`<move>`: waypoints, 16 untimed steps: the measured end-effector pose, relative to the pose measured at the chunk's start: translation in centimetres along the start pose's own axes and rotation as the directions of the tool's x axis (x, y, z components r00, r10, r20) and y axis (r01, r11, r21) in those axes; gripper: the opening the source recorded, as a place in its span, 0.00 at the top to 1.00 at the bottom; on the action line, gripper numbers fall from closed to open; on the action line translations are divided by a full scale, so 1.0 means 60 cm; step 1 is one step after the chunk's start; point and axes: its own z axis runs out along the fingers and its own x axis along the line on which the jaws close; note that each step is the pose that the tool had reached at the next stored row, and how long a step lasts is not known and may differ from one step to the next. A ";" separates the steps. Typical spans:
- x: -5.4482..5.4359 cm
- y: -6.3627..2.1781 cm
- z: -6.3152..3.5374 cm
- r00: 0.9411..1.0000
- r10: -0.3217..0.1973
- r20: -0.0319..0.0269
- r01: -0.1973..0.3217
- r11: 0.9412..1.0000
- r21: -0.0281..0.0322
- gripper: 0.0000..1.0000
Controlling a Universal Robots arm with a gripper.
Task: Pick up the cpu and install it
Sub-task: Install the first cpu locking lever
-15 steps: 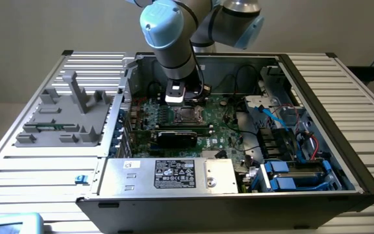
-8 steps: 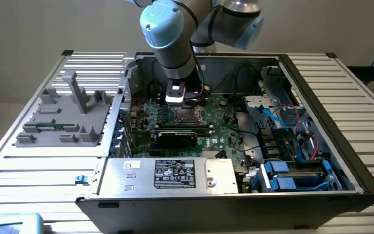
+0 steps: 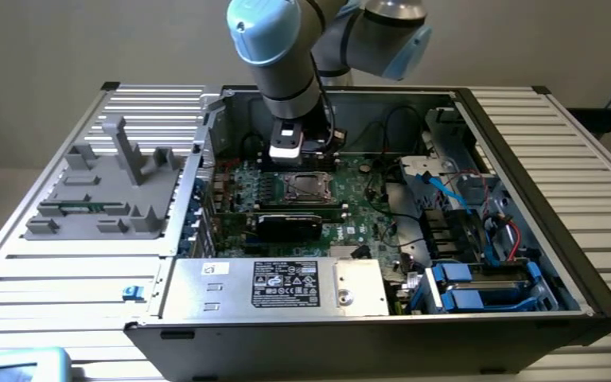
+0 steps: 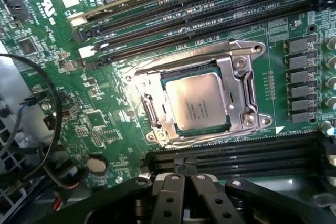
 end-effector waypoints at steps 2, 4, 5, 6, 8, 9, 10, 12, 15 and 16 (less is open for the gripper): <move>0.002 -0.004 -0.012 1.000 0.000 0.001 0.000 1.000 0.000 0.89; 0.003 -0.007 -0.021 1.000 0.000 0.001 0.000 1.000 -0.001 0.89; 0.002 -0.008 -0.024 1.000 0.000 0.001 0.000 1.000 -0.002 0.89; 0.001 -0.008 -0.025 1.000 0.000 0.001 0.000 1.000 -0.004 0.89; -0.003 -0.007 -0.027 1.000 -0.001 0.003 0.001 1.000 -0.012 0.89; -0.006 -0.006 -0.027 1.000 -0.002 0.005 0.002 1.000 -0.018 0.89; -0.008 -0.006 -0.028 1.000 -0.003 0.008 0.003 1.000 -0.024 0.89; -0.013 -0.004 -0.029 1.000 -0.005 0.011 0.006 0.999 -0.037 0.89; -0.015 -0.004 -0.031 1.000 -0.005 0.016 0.006 0.999 -0.051 0.89; -0.015 -0.004 -0.032 1.000 -0.005 0.018 0.006 0.998 -0.054 0.89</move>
